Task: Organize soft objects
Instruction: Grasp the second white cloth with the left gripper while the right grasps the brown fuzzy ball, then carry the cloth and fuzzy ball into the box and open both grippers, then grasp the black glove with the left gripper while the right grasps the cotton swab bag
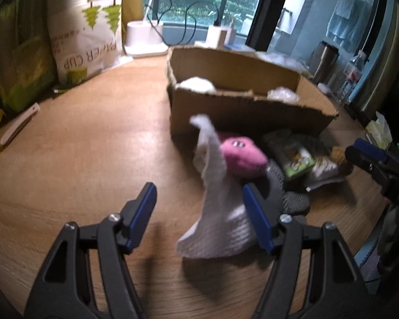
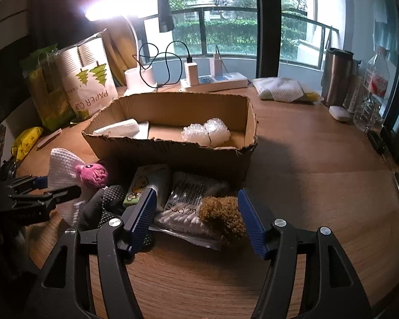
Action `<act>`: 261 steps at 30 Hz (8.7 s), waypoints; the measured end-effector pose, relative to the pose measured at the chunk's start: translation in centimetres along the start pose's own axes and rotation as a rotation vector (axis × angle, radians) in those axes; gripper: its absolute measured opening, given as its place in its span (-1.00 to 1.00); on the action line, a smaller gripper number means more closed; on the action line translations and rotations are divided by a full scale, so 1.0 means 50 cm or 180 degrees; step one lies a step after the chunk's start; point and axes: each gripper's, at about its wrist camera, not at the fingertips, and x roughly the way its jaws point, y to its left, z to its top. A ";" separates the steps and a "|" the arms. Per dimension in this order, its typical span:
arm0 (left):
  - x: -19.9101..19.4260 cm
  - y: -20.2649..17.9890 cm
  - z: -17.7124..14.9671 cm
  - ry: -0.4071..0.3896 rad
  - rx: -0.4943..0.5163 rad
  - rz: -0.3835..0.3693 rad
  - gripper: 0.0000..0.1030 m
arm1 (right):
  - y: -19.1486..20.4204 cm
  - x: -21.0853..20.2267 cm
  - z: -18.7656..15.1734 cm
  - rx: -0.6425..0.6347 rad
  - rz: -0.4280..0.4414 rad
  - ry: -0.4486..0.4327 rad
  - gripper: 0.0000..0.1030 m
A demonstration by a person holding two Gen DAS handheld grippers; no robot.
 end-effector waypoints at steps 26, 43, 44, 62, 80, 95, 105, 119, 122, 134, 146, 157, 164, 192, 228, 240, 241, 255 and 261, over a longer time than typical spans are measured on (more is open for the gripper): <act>-0.031 -0.066 -0.018 -0.0144 0.0299 -0.0150 -0.89 | -0.048 0.044 -0.049 0.0081 0.0033 0.0187 -0.22; -0.164 -0.076 0.059 -0.0778 0.0349 -0.0220 -0.90 | -0.065 -0.026 -0.019 0.0083 0.0035 -0.0173 -0.39; -0.168 -0.076 0.062 -0.0801 0.0347 -0.0221 -0.90 | -0.065 -0.029 -0.017 0.0084 0.0036 -0.0181 -0.39; -0.259 -0.062 0.145 -0.1293 0.0350 -0.0155 -0.90 | -0.071 -0.079 0.036 0.0078 0.0041 -0.0465 -0.44; -0.270 -0.085 0.221 -0.1486 0.0436 -0.0165 -0.90 | -0.091 -0.083 0.086 0.0106 0.0089 -0.0608 -0.44; -0.217 -0.091 0.267 -0.1420 0.0442 -0.0274 -0.89 | -0.090 -0.045 0.121 0.0078 0.0216 -0.0588 -0.44; -0.156 -0.092 0.278 -0.1238 0.0400 -0.0361 -0.90 | -0.090 -0.008 0.134 0.0064 0.0225 -0.0481 -0.44; -0.042 -0.088 0.276 -0.0856 0.0334 -0.0467 -0.90 | -0.093 0.041 0.147 0.0083 0.0229 -0.0318 -0.43; -0.019 -0.089 0.273 -0.0779 0.0331 -0.0475 -0.90 | -0.094 0.052 0.148 0.0085 0.0231 -0.0280 -0.43; 0.094 -0.072 0.259 -0.0340 0.0300 -0.0302 -0.85 | -0.096 0.093 0.144 0.0093 0.0235 -0.0118 -0.43; 0.121 -0.081 0.244 -0.0089 0.0269 -0.0445 -0.65 | -0.091 0.115 0.144 0.0128 0.0158 0.0028 -0.24; 0.066 -0.073 0.229 -0.0236 0.0302 -0.0487 -0.62 | -0.050 0.102 0.137 0.0051 0.0206 0.0022 -0.05; 0.036 -0.079 0.224 -0.0341 0.0341 -0.0514 -0.59 | -0.030 0.064 0.135 -0.0005 0.0164 -0.0072 -0.04; -0.104 -0.072 0.169 -0.0782 0.0338 -0.0337 0.99 | 0.007 -0.052 0.093 -0.0059 0.0147 -0.0362 -0.02; 0.008 -0.104 0.021 -0.0156 0.0331 -0.0265 0.97 | -0.022 0.044 -0.040 0.0160 0.0277 0.0186 0.27; 0.056 -0.113 0.020 0.0007 0.0502 -0.0201 0.88 | -0.038 0.088 -0.036 0.0333 0.0314 0.0287 0.35; 0.060 -0.115 0.019 0.0043 0.0516 -0.0198 0.76 | -0.038 0.091 -0.035 0.0332 0.0310 0.0300 0.36; 0.066 -0.161 0.002 0.0174 0.0785 -0.0160 -0.35 | -0.047 0.109 -0.040 0.0335 0.0475 0.0377 0.18; 0.029 -0.170 0.004 0.0033 0.0810 -0.0185 -0.36 | -0.032 0.092 -0.045 0.0163 0.0465 0.0295 -0.08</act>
